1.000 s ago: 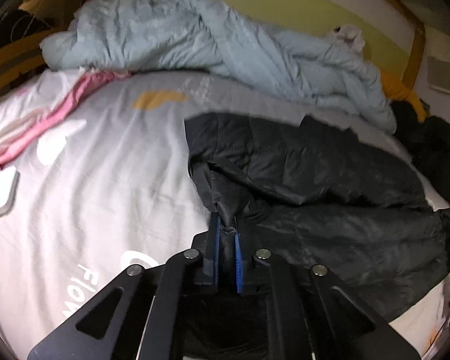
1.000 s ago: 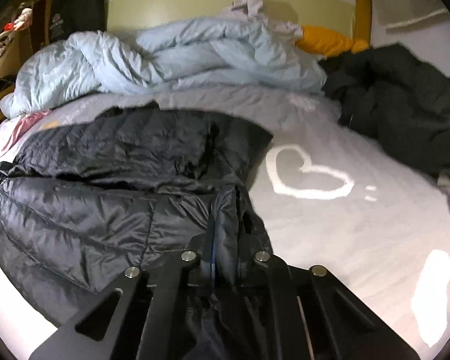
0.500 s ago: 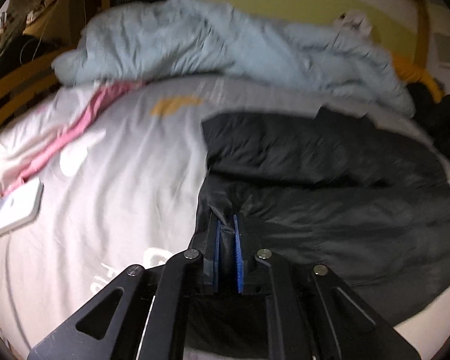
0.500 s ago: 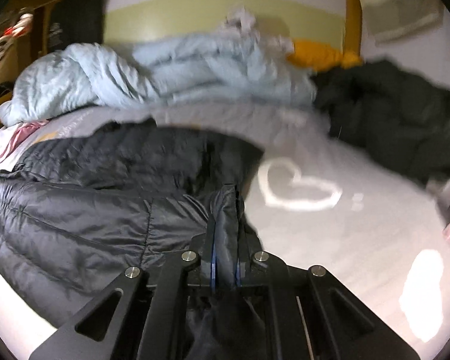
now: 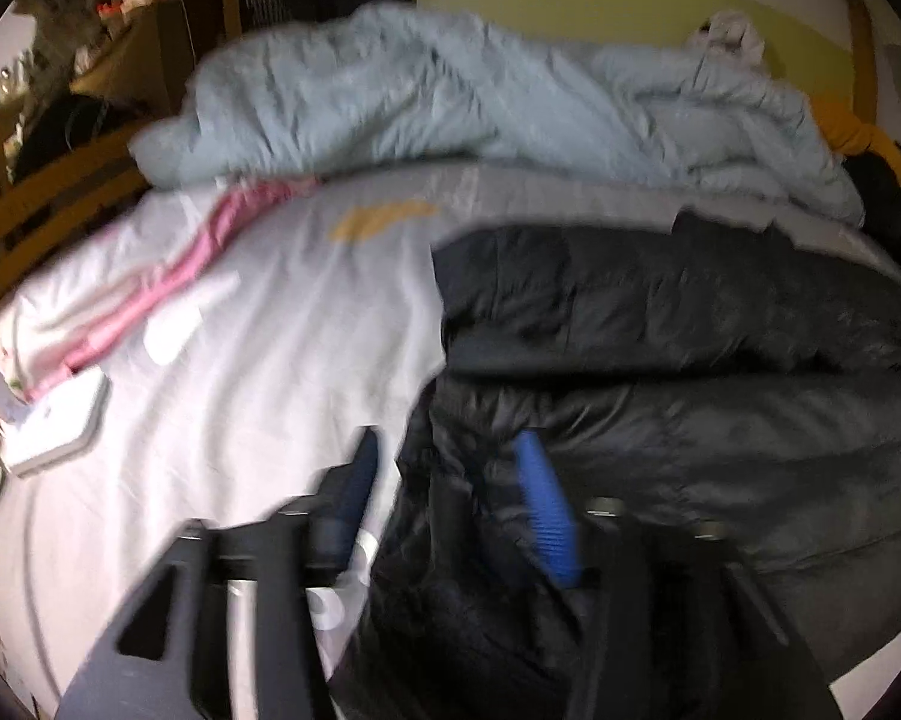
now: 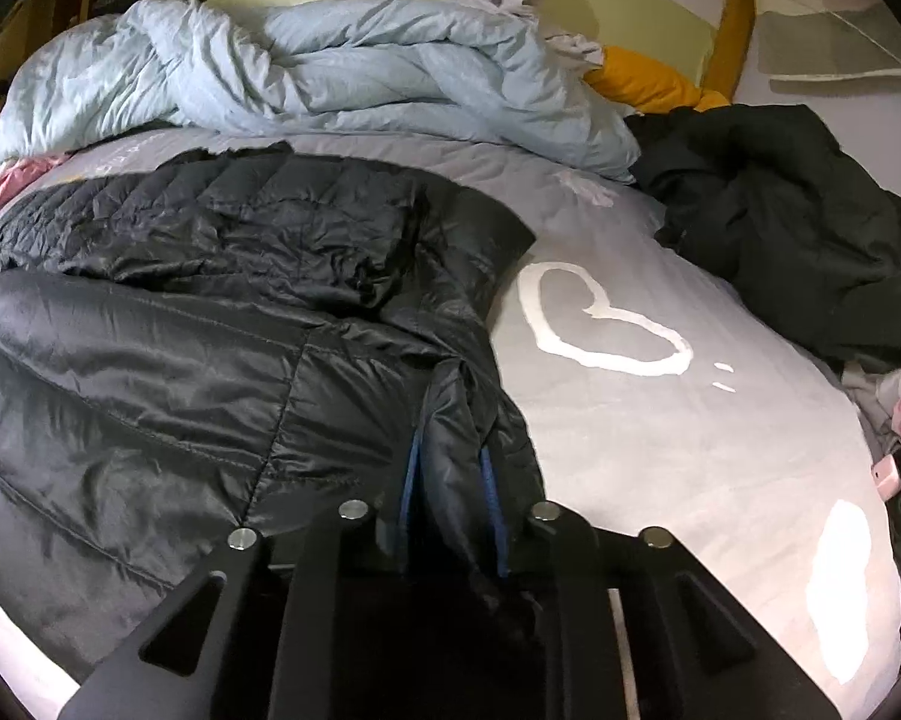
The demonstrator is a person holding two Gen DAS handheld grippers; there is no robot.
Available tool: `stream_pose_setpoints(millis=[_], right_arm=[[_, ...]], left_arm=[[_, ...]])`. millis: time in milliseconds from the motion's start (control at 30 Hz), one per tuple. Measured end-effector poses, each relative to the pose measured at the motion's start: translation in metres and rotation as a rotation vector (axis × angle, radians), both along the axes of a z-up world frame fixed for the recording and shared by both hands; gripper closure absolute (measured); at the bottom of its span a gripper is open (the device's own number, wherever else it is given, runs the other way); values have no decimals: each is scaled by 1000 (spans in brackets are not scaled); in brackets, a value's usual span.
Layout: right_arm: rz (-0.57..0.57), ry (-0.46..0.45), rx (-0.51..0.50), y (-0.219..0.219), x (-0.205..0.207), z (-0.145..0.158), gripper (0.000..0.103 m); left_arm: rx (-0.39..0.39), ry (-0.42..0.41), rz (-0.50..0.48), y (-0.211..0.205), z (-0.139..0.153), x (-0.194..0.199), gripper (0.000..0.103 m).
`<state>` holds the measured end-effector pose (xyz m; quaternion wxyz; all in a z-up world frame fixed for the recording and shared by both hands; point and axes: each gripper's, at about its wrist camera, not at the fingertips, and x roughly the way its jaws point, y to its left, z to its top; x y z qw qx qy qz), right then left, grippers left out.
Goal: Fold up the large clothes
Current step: 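Release the jacket hem with both grippers and lift them away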
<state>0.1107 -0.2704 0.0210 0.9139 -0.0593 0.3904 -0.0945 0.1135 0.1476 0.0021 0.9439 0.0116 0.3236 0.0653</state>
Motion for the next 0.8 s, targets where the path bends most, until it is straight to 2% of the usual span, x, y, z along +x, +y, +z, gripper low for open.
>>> stream_pose_setpoints(millis=[33,67,100,133,200,300,367,433,500,600,700,800], right_arm=[[-5,-14,9,-1,-3,4,70],[-7,-29,18,-1,-7,7,56],[-8,-56,33,-2,-13,14,38],[-6,-74,41,-2,-16,19,31],[29,-129,69,3,-30,34,29],[67,-180,50,15,-41,49,26],[86,-218,34,26,-50,56,16],[108,-266,31,36,-58,64,16],[126,-292,42,45,-63,70,15],[141,-317,115,51,-68,72,13],[145,-290,188,57,-68,67,12],[161,-267,205,63,-70,60,11]], left_arm=[[2,-42,-7,-1,8,-6,34],[3,-79,-21,-3,16,-12,32],[4,-112,-39,-5,24,-18,27],[3,-141,-60,-8,30,-24,26],[-7,-184,-115,-15,39,-34,26],[-14,-222,-169,-26,47,-46,25],[-9,-249,-195,-33,52,-53,17],[-3,-276,-202,-38,57,-60,0],[-1,-295,-214,-42,61,-65,0],[-4,-282,-248,-50,58,-68,0],[-8,-243,-278,-61,51,-68,0],[-16,-190,-312,-71,40,-69,0]])
